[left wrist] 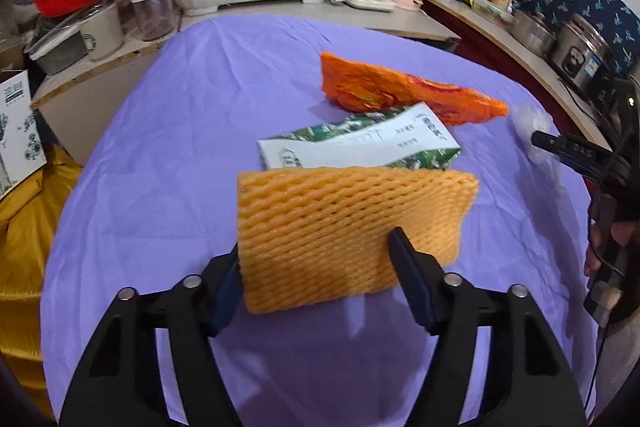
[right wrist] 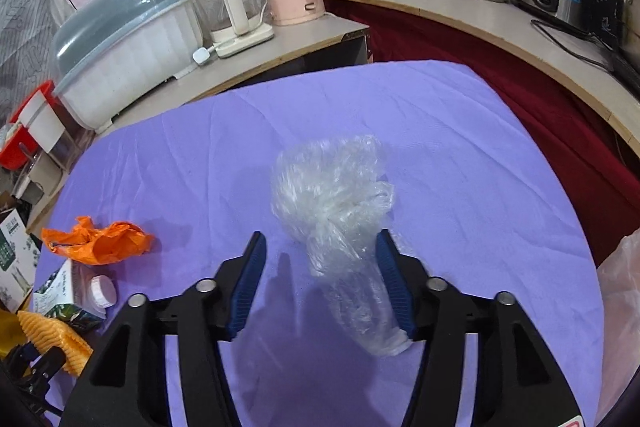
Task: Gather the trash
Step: 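Grasp the clear plastic bag with the right gripper while the left grasps the orange foam net, then carry the plastic bag and foam net over the bin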
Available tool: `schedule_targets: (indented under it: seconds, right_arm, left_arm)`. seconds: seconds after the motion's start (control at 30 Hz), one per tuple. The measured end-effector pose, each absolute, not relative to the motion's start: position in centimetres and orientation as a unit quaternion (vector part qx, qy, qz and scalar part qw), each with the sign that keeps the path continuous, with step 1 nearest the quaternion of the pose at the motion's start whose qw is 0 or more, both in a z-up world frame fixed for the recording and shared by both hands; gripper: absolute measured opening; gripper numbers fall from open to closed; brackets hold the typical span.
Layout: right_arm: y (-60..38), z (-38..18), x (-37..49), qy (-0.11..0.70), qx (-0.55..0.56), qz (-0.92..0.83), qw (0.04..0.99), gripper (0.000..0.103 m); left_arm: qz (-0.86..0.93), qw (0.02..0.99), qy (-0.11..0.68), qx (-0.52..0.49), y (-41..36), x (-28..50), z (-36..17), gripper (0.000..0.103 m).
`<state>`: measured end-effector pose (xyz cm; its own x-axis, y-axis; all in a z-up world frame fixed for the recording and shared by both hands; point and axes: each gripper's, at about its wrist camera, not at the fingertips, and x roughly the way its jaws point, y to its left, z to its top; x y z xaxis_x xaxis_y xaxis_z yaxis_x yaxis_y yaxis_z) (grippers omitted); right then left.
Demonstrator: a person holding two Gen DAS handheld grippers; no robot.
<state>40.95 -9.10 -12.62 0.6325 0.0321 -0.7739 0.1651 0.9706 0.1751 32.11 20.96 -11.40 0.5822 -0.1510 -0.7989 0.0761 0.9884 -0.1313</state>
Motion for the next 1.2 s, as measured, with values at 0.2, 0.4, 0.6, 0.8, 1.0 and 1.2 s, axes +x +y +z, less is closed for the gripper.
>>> schedule_targets:
  seconds: [0.2, 0.4, 0.6, 0.8, 1.0, 1.2]
  right_arm:
    - [-9.1, -13.5, 40.2, 0.438, 0.125, -0.026, 0.89, 0.012]
    - [-9.4, -11.9, 37.9, 0.426, 0.135, -0.02, 0.895, 0.01]
    - [-10.6, -9.0, 33.9, 0.406, 0.143, -0.02, 0.903, 0.009]
    - [-12.4, -5.9, 29.4, 0.379, 0.153, -0.024, 0.913, 0.009]
    - [-14.8, -3.1, 24.8, 0.352, 0.161, -0.037, 0.921, 0.009]
    - [-18.5, -1.1, 20.1, 0.324, 0.178, -0.058, 0.927, 0.009]
  left_arm:
    - [-0.081, 0.887, 0.455, -0.025, 19.2, 31.2, -11.2, 0.02]
    - [-0.089, 0.891, 0.445, -0.024, 17.8, 29.4, -9.8, 0.01]
    - [-0.109, 0.897, 0.428, -0.015, 15.4, 27.0, -7.6, 0.01]
    - [-0.144, 0.899, 0.412, 0.0, 11.6, 24.6, -5.1, 0.01]
    - [-0.183, 0.9, 0.394, 0.012, 6.9, 22.3, -2.8, 0.01]
    - [-0.222, 0.899, 0.377, 0.024, 2.1, 20.4, -1.0, 0.01]
